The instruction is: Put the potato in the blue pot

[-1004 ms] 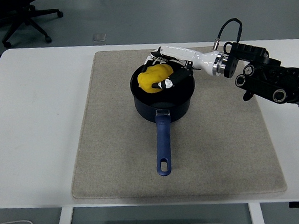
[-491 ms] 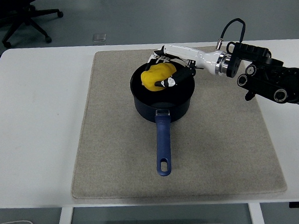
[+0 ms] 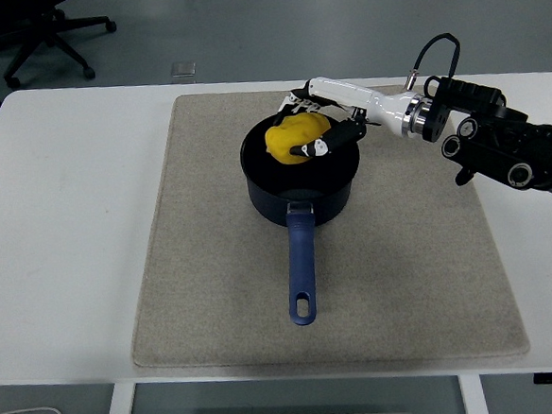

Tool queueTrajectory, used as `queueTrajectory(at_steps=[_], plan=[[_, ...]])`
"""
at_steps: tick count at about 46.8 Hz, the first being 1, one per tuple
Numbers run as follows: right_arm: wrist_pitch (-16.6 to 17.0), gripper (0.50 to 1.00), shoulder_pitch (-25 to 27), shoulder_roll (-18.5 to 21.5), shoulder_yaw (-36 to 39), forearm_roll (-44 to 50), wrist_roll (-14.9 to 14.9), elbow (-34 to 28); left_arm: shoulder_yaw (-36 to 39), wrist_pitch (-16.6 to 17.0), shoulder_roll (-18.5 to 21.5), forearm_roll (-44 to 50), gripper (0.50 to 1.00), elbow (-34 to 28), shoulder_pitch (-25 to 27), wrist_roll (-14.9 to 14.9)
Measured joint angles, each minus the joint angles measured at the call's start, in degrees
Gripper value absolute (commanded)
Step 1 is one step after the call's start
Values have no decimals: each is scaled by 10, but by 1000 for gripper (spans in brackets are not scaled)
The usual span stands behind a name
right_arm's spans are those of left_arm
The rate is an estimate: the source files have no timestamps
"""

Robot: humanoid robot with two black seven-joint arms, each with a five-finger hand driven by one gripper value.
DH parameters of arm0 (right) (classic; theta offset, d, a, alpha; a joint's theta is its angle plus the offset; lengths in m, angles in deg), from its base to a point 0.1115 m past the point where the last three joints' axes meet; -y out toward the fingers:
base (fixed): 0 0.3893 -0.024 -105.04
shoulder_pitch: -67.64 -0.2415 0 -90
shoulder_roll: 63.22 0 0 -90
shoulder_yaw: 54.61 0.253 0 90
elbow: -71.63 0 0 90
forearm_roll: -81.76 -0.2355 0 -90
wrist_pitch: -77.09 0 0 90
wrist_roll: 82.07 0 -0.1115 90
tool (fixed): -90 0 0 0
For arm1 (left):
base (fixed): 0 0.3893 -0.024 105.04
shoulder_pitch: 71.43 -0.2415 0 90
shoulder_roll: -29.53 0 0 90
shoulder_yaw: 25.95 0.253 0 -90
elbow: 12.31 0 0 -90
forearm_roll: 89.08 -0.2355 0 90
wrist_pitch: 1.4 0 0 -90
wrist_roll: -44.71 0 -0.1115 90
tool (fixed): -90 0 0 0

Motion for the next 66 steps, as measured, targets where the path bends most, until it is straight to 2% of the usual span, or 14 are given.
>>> queueTrajectory(at_steps=[3, 11, 15, 23, 26, 27, 49, 56, 66], plan=[[0, 592, 0, 0, 0, -1, 0, 0, 0, 0, 0, 0, 996, 0, 0, 0], [2, 611, 0, -1, 1, -1, 1, 0, 0, 0, 0, 0, 996, 0, 0, 0], [4, 647, 0, -5, 2, -1, 2, 1, 0, 0, 0, 0, 996, 0, 0, 0], [4, 821, 1, -5, 4, -2, 3, 1, 0, 0, 0, 0, 996, 0, 0, 0], [3, 917, 1, -5, 4, -2, 3, 1, 0, 0, 0, 0, 996, 0, 0, 0], [3, 923, 1, -5, 4, -2, 3, 1, 0, 0, 0, 0, 996, 0, 0, 0], [3, 926, -7, -14, 4, -27, 7, 4, 0, 0, 0, 0, 996, 0, 0, 0], [6, 926, -10, -29, 8, -27, 7, 7, 0, 0, 0, 0, 996, 0, 0, 0], [20, 926, -14, -38, 12, -27, 7, 8, 0, 0, 0, 0, 996, 0, 0, 0]])
